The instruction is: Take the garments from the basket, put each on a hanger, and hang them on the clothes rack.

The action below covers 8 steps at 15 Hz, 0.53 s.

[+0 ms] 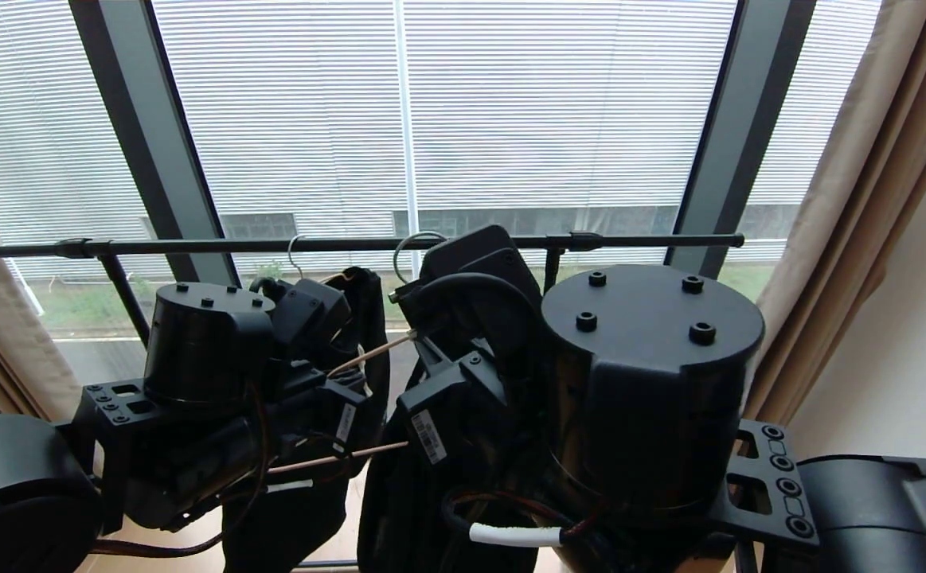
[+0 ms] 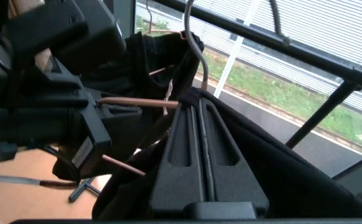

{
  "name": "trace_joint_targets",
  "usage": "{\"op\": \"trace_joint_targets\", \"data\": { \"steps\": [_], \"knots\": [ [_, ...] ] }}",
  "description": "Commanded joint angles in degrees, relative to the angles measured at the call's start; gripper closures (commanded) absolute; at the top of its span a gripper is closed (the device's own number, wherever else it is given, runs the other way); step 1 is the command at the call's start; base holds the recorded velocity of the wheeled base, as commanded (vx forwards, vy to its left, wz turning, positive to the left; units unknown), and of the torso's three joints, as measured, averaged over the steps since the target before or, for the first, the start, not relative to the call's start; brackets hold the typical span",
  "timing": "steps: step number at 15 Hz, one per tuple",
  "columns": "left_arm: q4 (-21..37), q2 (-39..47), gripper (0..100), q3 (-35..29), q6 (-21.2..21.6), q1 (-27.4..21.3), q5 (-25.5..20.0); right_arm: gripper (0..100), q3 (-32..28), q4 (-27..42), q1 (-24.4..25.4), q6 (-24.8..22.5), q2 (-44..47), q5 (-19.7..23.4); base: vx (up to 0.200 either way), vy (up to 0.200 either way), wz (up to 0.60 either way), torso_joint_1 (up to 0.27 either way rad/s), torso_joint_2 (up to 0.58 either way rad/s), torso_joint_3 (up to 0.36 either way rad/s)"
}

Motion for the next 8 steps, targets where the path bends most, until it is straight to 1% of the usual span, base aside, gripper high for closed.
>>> {"op": "trace_joint_targets", "data": {
  "steps": [1,4,6,7,8],
  "knots": [
    [0.0,-0.6,100,0.1,0.0,-0.2,0.1,0,1.7,0.0,-0.4,0.7,-1.7,0.0,0.000,0.000,0.00,0.000,0.00,0.000],
    [0.0,-1.6,100,0.3,0.0,-0.7,0.0,0,6.0,0.1,-1.4,0.8,-5.9,0.6,0.000,0.000,0.00,0.000,0.00,0.000],
    [0.0,-1.5,100,0.3,0.0,-0.7,0.0,0,8.6,0.1,-2.1,0.8,-8.8,1.9,0.000,0.000,0.00,0.000,0.00,0.000],
    [0.0,-1.6,100,0.4,0.0,-0.8,0.0,0,9.9,0.2,-2.9,0.7,-10.6,3.0,0.000,0.000,0.00,0.000,0.00,0.000],
    [0.0,-1.6,100,0.8,0.0,-0.9,0.0,0,11.4,0.9,-5.2,0.1,-13.7,5.8,0.000,0.000,0.00,0.000,0.00,0.000]
  ]
}}
